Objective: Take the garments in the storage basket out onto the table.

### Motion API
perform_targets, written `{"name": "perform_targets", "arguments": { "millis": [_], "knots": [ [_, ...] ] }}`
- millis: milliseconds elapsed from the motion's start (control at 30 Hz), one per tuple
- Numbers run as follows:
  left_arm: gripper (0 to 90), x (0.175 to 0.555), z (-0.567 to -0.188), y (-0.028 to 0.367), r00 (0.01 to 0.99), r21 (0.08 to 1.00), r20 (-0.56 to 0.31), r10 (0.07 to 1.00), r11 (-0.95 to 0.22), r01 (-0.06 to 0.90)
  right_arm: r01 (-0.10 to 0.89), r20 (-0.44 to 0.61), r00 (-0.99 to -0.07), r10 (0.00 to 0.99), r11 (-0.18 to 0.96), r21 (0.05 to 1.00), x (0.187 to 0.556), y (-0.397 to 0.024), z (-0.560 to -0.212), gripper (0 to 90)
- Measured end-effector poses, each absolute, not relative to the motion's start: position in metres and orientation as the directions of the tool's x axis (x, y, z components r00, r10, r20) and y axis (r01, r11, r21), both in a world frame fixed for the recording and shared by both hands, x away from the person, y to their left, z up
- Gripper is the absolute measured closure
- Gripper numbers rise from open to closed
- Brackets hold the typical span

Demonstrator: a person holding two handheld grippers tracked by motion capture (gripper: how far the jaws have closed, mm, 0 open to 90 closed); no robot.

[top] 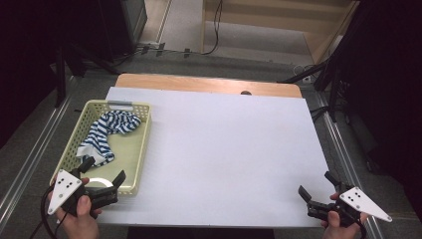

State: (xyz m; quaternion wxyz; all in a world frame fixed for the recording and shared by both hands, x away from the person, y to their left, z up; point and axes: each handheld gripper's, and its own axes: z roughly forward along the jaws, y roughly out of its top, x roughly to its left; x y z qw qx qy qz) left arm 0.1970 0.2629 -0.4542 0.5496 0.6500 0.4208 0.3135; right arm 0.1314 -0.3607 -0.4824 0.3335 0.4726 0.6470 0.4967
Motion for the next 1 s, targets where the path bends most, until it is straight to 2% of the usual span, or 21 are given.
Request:
{"name": "perform_targets", "arguments": {
  "millis": [200, 1000],
  "knots": [
    [0.0, 0.197, -0.452, 0.265, 0.474, 0.978, -0.079, 0.877, -0.023, 0.205, 0.281, 0.051, -0.328, 0.943, 0.046, 0.958, 0.13, -0.362, -0.482, 0.0],
    [0.0, 0.202, -0.421, 0.253, 0.501, 0.975, -0.078, 0.862, -0.039, 0.219, 0.262, 0.049, -0.351, 0.935, 0.048, 0.964, 0.13, -0.358, -0.476, 0.0]
  ]
}}
